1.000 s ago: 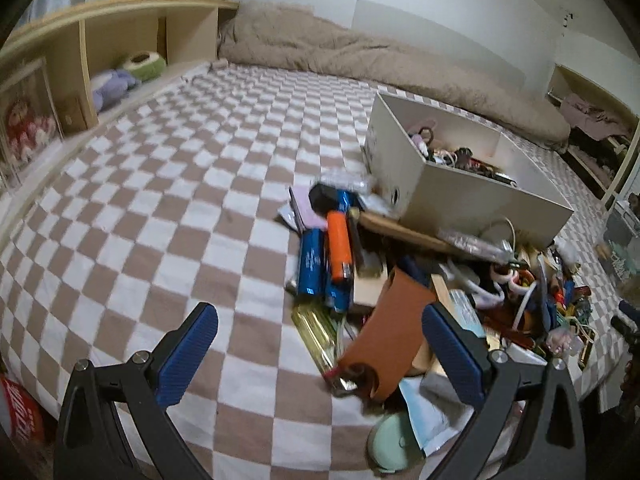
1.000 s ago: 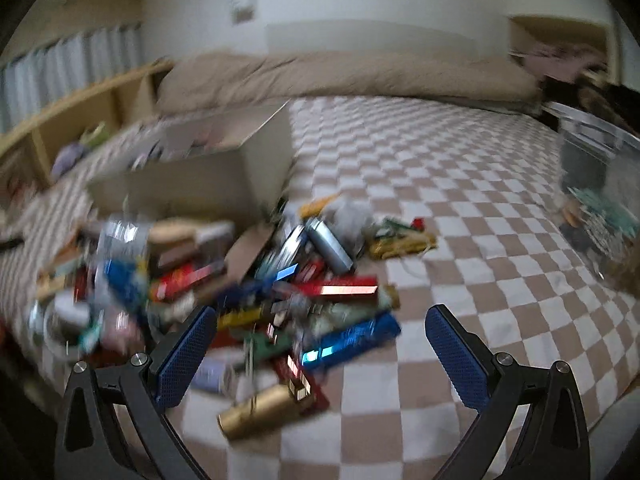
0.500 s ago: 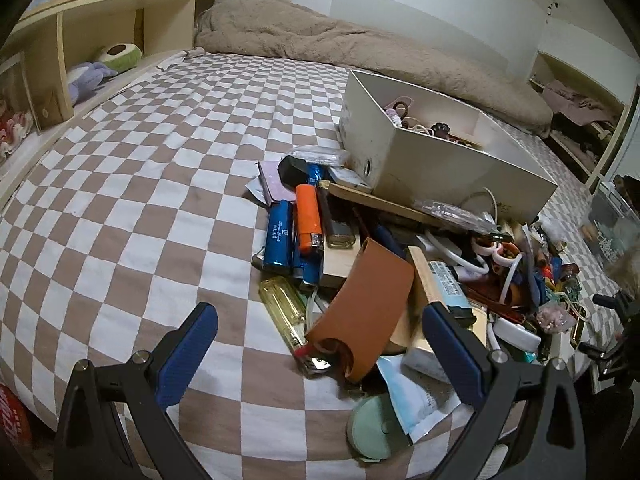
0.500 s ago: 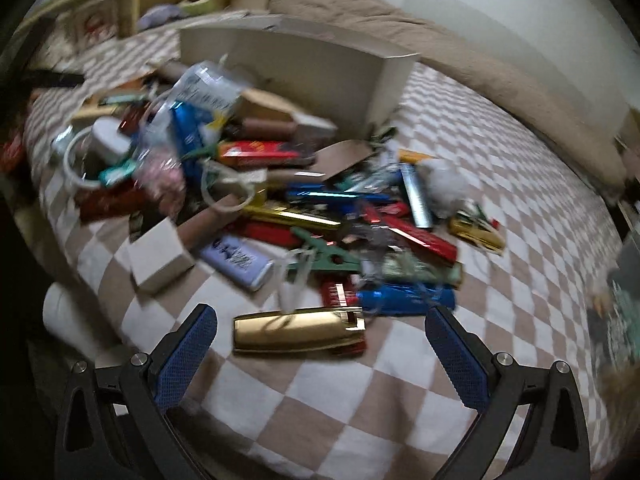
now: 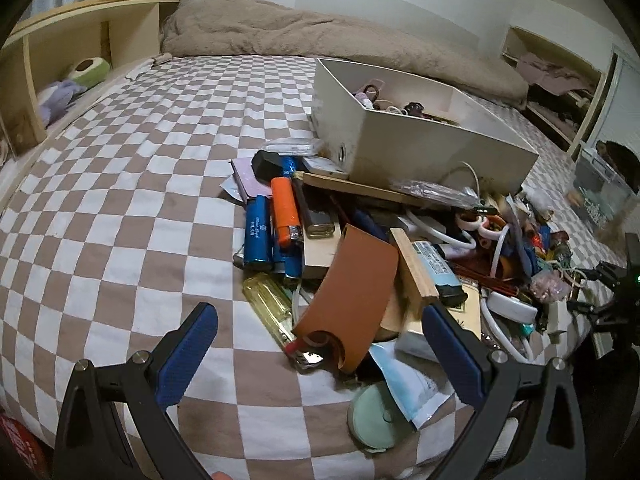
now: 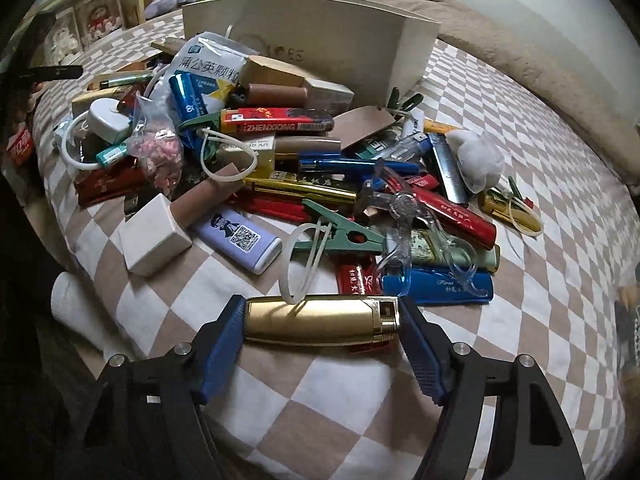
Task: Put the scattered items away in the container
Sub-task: 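Grasp the gold cylinder with the right tool, then grasp the brown leather sleeve with the left tool while the right tool holds the gold cylinder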
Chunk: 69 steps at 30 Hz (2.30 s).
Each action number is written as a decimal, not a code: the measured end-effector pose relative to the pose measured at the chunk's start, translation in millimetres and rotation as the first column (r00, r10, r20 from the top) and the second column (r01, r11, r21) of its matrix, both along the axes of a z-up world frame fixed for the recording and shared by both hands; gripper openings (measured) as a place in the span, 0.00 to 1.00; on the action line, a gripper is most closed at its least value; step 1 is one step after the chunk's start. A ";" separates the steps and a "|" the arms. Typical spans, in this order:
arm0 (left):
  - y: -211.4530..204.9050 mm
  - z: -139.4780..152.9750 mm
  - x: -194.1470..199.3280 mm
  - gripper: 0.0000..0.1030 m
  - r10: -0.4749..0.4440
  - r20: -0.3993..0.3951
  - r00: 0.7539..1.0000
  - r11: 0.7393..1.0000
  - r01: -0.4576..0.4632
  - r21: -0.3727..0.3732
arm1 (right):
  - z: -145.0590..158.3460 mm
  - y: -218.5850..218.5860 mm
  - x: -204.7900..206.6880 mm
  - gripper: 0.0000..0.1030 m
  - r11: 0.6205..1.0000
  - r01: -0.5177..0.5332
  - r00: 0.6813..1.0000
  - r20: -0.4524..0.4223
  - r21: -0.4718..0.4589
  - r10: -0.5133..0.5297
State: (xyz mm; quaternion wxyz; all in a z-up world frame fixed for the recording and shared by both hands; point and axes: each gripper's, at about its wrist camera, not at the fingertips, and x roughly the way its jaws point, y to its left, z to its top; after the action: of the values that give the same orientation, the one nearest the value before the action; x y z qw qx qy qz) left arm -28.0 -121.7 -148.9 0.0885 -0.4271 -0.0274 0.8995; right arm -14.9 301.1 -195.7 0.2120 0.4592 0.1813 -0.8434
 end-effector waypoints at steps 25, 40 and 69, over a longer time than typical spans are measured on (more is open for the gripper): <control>47.9 -24.8 -24.9 1.00 -0.181 0.076 0.980 0.983 0.181 0.016 | -5.1 31.1 -11.8 0.73 0.915 0.267 0.963 0.064 -0.301 -0.260; -10.2 -11.5 -5.3 0.73 -0.039 0.074 0.997 0.994 0.031 0.107 | -5.8 30.2 -11.4 0.73 0.914 0.268 0.963 0.065 -0.303 -0.261; 5.9 -14.0 -7.9 0.46 -0.062 0.040 0.997 0.993 0.065 -0.100 | -4.1 28.2 -8.3 0.73 0.916 0.283 0.958 0.045 -0.285 -0.282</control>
State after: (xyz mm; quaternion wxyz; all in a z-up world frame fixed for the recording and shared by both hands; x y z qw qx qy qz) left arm -36.0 -115.8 -162.9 0.0947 -0.4482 0.0304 0.8884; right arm -23.2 329.4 -199.8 0.1532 0.4461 -0.0121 -0.8817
